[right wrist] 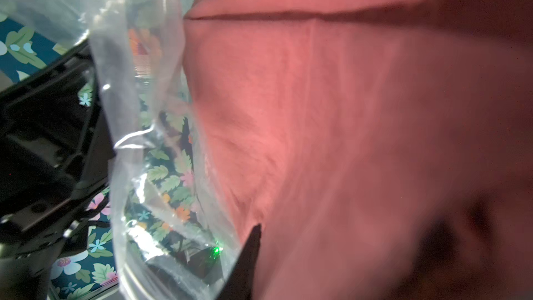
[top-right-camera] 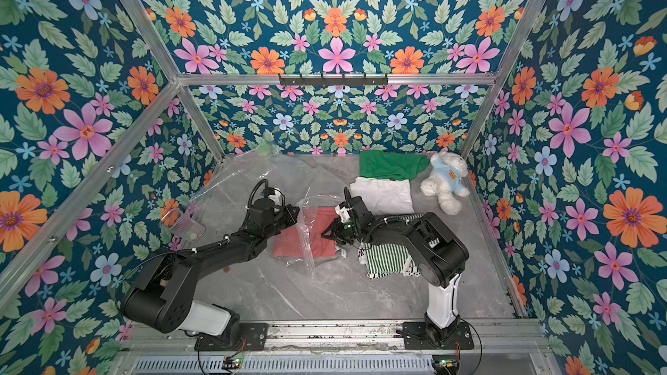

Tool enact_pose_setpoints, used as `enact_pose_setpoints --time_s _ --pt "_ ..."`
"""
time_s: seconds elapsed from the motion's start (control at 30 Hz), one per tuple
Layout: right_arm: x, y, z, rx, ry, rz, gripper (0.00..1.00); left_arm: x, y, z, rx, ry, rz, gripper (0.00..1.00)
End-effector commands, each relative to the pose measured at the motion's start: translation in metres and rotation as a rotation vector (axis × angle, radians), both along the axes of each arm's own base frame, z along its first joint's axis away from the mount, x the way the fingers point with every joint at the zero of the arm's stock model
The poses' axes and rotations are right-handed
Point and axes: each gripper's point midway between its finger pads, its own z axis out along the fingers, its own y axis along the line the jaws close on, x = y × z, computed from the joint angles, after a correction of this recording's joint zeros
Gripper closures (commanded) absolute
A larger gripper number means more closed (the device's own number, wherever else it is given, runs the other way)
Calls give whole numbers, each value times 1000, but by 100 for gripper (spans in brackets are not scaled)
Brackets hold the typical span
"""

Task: Take the tank top out of the vacuum bag
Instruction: Take out the tank top from the vacuum bag.

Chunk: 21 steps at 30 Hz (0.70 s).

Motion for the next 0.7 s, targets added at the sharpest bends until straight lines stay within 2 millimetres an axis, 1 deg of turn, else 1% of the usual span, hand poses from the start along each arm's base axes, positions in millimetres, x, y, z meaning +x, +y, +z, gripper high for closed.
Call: enact_pose_setpoints --time_s 0.0,0.2,0.23,0.53,0.6,0.67 --pt "2 -4 17 -14 -93 9 100 3 2 4 -8 -20 15 100" --pt "-7 -21 37 -115 -197 25 100 3 3 3 -7 -18 23 100" --pt "-8 -23 48 -117 -223 24 100 3 3 3 -6 -17 25 100" --pt "-18 -49 85 -198 -326 14 100 4 4 1 -7 -13 30 100" --pt "-20 -54 91 -214 -338 13 100 4 4 1 -7 -12 30 100" --pt "-24 -60 93 -248 -333 20 100 4 4 1 -7 -13 31 100"
